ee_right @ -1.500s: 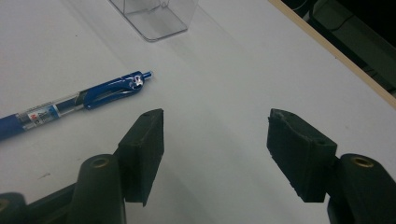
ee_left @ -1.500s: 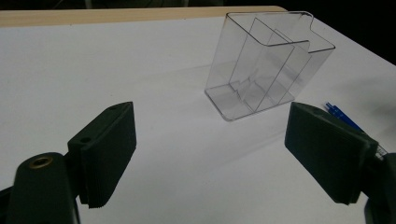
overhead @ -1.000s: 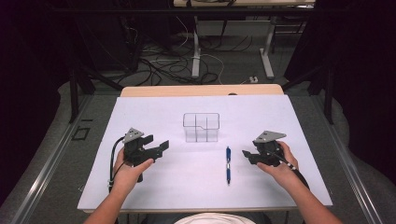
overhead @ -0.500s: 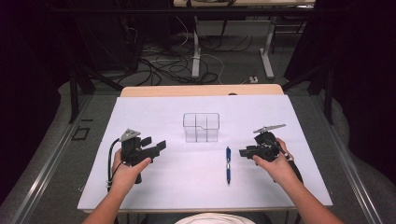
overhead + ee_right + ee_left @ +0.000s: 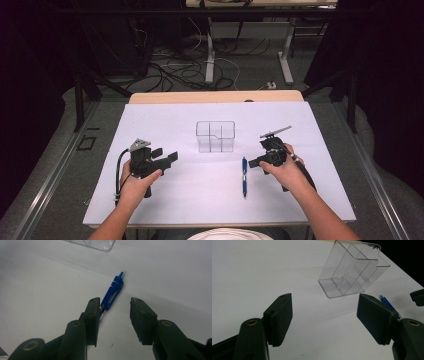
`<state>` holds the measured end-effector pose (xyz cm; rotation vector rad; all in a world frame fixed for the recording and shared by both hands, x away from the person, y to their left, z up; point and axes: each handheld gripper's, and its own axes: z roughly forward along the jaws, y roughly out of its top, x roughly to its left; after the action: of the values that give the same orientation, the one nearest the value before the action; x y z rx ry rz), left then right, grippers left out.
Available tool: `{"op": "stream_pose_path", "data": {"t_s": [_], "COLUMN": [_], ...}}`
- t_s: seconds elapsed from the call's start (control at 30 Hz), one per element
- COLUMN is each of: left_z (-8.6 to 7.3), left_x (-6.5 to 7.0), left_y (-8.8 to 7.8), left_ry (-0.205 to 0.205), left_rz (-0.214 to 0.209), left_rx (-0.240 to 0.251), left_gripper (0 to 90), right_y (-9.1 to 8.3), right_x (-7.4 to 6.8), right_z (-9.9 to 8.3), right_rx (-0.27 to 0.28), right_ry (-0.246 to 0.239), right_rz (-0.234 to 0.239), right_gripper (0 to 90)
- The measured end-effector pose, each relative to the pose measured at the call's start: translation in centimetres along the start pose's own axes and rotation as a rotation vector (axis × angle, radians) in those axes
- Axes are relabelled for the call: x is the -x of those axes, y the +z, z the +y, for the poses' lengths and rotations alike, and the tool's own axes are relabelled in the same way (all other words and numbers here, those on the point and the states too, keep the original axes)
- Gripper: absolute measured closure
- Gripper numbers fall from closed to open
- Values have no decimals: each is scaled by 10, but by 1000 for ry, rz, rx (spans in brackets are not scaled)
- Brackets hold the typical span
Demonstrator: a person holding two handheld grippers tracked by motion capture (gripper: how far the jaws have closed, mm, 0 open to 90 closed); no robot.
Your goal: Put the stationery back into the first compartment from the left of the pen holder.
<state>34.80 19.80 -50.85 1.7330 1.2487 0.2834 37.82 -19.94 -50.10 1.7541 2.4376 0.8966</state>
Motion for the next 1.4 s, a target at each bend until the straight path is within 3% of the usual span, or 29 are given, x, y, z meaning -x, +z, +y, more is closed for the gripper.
{"op": "stream_pose_path", "data": {"t_s": [0.23, 0.4, 0.57, 0.6, 0.63, 0.7, 0.77, 0.8, 0.93, 1.0, 1.07, 1.1, 1.13, 1.17, 1.2, 1.37, 1.4], "left_z": [-1, -3, -3, -3, -2, -2, -2, -2, -3, -2, -2, -2, -2, -2, -2, -2, -2], "left_x": [1, 2, 2, 2, 2, 2, 2, 2, 2, 2, 1, 1, 1, 1, 1, 1, 1], "left_y": [2, 5, 5, 5, 5, 4, 4, 4, 5, 5, 4, 4, 4, 4, 4, 5, 5], "left_ry": [-7, 1, 3, 4, 7, 10, 8, 8, 5, 5, 9, 8, 9, 9, 9, 11, 12], "left_rz": [-6, -5, -4, -5, -6, -6, -6, -7, -9, -8, -14, -13, -13, -13, -13, -16, -16], "left_rx": [-5, -7, -12, -11, -11, -10, -8, -8, -11, -11, -19, -18, -18, -19, -22, -28, -28], "left_gripper": [286, 286, 286, 287, 287, 287, 286, 286, 286, 286, 287, 286, 286, 286, 287, 286, 286], "right_y": [6, 13, 17, 18, 18, 21, 21, 21, 23, 25, 26, 27, 30, 31, 30, 34, 34], "right_x": [-5, -11, -19, -22, -22, -26, -26, -27, -27, -27, -27, -28, -26, -25, -25, -25, -24], "right_z": [6, 10, 16, 20, 20, 24, 25, 28, 33, 35, 36, 37, 34, 33, 35, 33, 33], "right_rx": [-67, -182, -202, -220, -220, -221, -232, -249, -301, -298, -334, -335, -289, -286, -331, -352, -377], "right_ry": [25, 44, 75, 108, 108, 184, 187, 218, 270, 277, 284, 324, 316, 311, 310, 328, 331], "right_rz": [-32, -76, -85, -89, -89, -76, -81, -88, -119, -115, -136, -142, -104, -105, -119, -128, -125], "right_gripper": [585, 585, 570, 545, 545, 543, 543, 543, 558, 580, 600, 616, 633, 639, 644, 653, 664]}}
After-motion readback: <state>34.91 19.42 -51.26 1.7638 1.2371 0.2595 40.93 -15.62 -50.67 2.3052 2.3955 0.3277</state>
